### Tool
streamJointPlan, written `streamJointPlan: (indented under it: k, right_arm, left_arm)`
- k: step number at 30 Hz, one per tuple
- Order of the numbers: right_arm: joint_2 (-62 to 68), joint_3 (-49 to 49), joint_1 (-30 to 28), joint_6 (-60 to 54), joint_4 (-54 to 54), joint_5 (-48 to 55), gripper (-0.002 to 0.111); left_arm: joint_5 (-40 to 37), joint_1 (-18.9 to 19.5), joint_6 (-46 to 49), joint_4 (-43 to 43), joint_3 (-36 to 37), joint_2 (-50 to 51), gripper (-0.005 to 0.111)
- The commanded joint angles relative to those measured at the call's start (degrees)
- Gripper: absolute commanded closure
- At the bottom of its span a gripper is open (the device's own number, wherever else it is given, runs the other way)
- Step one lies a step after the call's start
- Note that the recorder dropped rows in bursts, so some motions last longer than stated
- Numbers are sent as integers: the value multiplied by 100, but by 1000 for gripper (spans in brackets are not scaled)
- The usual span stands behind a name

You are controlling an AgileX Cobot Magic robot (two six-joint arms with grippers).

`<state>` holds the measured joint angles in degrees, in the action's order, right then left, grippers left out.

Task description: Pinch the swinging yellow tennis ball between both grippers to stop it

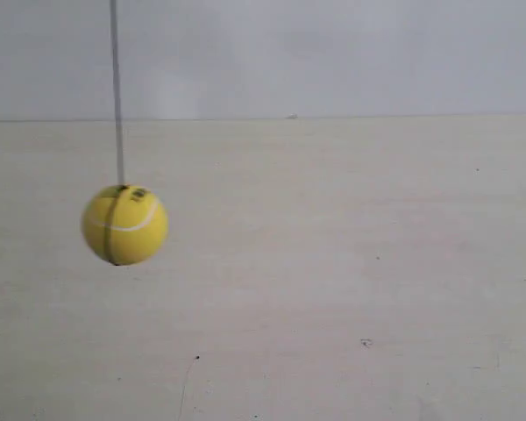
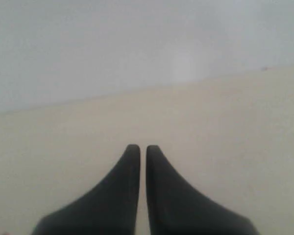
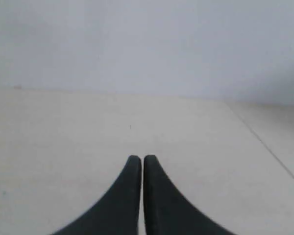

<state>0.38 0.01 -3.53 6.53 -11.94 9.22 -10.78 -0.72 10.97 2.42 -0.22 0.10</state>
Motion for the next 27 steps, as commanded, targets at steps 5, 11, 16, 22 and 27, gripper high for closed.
streamJointPlan:
  k: [5, 11, 16, 22, 27]
  right_arm:
    - [-38, -1, 6, 90, -40, -1947, 108]
    - [-38, -1, 6, 908, 2, -3728, 108]
    - [-38, -1, 6, 1873, 2, -4770, 108]
    - [315, -656, 6, 2705, -445, -4105, 108]
    - [1438, -1316, 6, 4235, -2486, -4191, 108]
  left_arm:
    - [2711, 16, -146, 427, 22, -10, 102]
    - [3501, 16, -2695, 416, 22, -10, 102]
    - [4053, 16, -3778, -242, -1, -10, 102]
    - [4031, 16, -5157, -1987, -874, 787, 102]
    - [4404, 16, -6462, -3967, -1453, 2029, 102]
